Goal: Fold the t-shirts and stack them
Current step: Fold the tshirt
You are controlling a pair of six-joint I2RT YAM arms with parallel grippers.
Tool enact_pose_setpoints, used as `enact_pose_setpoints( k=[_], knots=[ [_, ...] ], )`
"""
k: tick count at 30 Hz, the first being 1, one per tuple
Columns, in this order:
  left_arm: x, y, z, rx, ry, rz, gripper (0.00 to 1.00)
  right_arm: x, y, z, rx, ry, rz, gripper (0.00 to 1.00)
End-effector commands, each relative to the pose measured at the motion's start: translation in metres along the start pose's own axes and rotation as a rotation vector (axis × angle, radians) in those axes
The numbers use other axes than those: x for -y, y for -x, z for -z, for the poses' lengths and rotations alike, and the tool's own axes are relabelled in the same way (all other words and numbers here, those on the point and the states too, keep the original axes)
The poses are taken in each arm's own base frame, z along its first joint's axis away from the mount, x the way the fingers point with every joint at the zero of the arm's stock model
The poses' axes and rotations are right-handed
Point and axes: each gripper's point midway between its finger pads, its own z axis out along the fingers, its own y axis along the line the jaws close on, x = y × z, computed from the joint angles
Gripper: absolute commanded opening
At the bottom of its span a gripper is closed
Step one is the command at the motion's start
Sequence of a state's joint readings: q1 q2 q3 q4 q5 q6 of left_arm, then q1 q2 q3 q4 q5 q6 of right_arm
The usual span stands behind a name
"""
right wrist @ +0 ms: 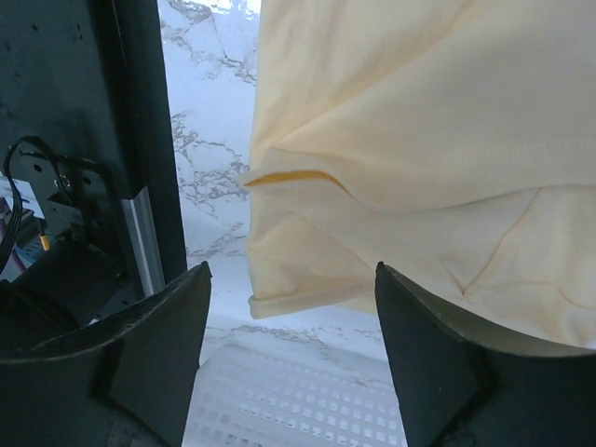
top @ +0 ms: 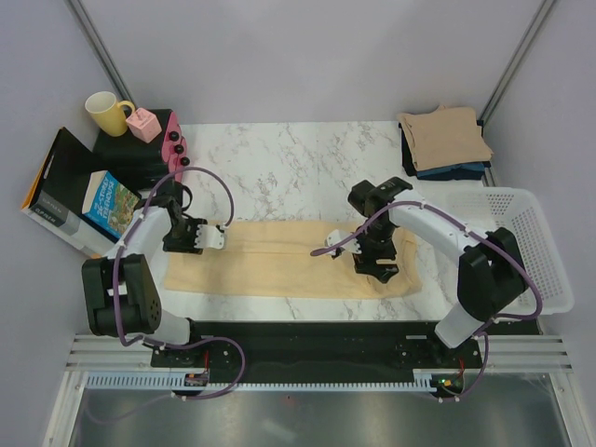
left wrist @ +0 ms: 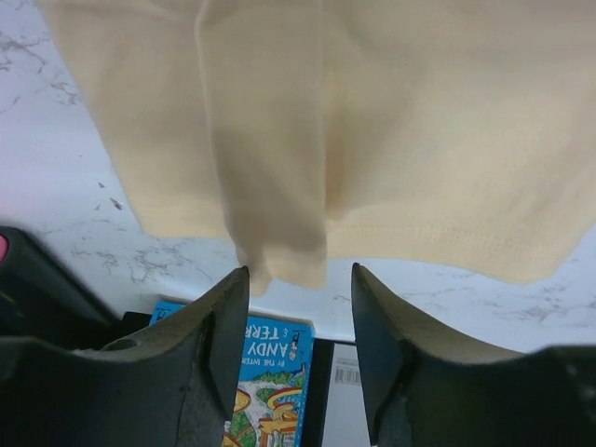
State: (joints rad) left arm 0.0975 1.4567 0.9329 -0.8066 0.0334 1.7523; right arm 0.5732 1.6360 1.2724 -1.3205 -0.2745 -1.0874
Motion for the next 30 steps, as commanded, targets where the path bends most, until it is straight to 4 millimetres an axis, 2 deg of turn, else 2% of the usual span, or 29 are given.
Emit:
enact_pose_setpoints(
  k=[1,3,5,6,8,9,10,11,12,13,14,15,17,18,20,24,30],
  knots=[
    [0.016,-0.004,0.019,-0.001,-0.125,-0.038,0.56,-0.012,-0.004,0.006,0.000,-0.001,0.032,0.82],
    [0.015,-0.011,0.027,-0.033,-0.124,-0.040,0.57,-0.011,-0.005,0.007,-0.006,-0.019,0.034,0.82],
    [0.010,-0.014,0.034,-0.024,-0.105,-0.023,0.57,-0.001,-0.003,0.008,0.002,-0.072,0.009,0.82],
    [-0.005,-0.013,0.044,-0.004,-0.058,-0.007,0.57,0.003,-0.004,0.009,0.006,-0.088,-0.006,0.82],
    [-0.023,-0.003,0.054,0.060,-0.001,0.059,0.57,0.019,0.000,0.010,0.038,-0.129,-0.056,0.81],
    [-0.043,-0.002,0.068,0.077,0.063,0.080,0.57,0.023,0.005,0.010,0.068,-0.122,-0.075,0.81],
    [-0.053,0.001,0.071,0.106,0.085,0.106,0.57,0.030,0.003,0.004,0.081,-0.091,-0.121,0.80],
    [-0.070,0.009,0.083,0.161,0.141,0.146,0.57,0.040,0.010,0.009,0.111,-0.097,-0.156,0.79],
    [-0.077,0.013,0.085,0.183,0.154,0.161,0.57,0.045,0.016,0.008,0.151,-0.068,-0.181,0.78],
    [-0.082,0.014,0.084,0.201,0.160,0.175,0.58,0.052,0.012,-0.001,0.154,-0.011,-0.232,0.77],
    [-0.089,0.018,0.084,0.223,0.178,0.181,0.58,0.065,0.018,0.004,0.183,-0.016,-0.239,0.75],
    [-0.091,0.019,0.081,0.226,0.187,0.181,0.58,0.074,0.018,-0.007,0.189,0.030,-0.268,0.73],
    [-0.092,0.020,0.067,0.209,0.194,0.168,0.59,0.097,0.024,-0.001,0.257,0.031,-0.289,0.69],
    [-0.092,0.019,0.063,0.201,0.199,0.162,0.59,0.104,0.023,-0.010,0.259,0.062,-0.307,0.67],
    [-0.087,0.022,0.049,0.192,0.187,0.156,0.59,0.121,0.031,-0.004,0.308,0.054,-0.311,0.65],
    [-0.080,0.025,0.035,0.188,0.159,0.164,0.58,0.132,0.035,-0.012,0.321,0.076,-0.315,0.61],
    [-0.074,0.032,0.023,0.194,0.121,0.190,0.58,0.132,0.035,-0.016,0.317,0.102,-0.301,0.54]
  ],
)
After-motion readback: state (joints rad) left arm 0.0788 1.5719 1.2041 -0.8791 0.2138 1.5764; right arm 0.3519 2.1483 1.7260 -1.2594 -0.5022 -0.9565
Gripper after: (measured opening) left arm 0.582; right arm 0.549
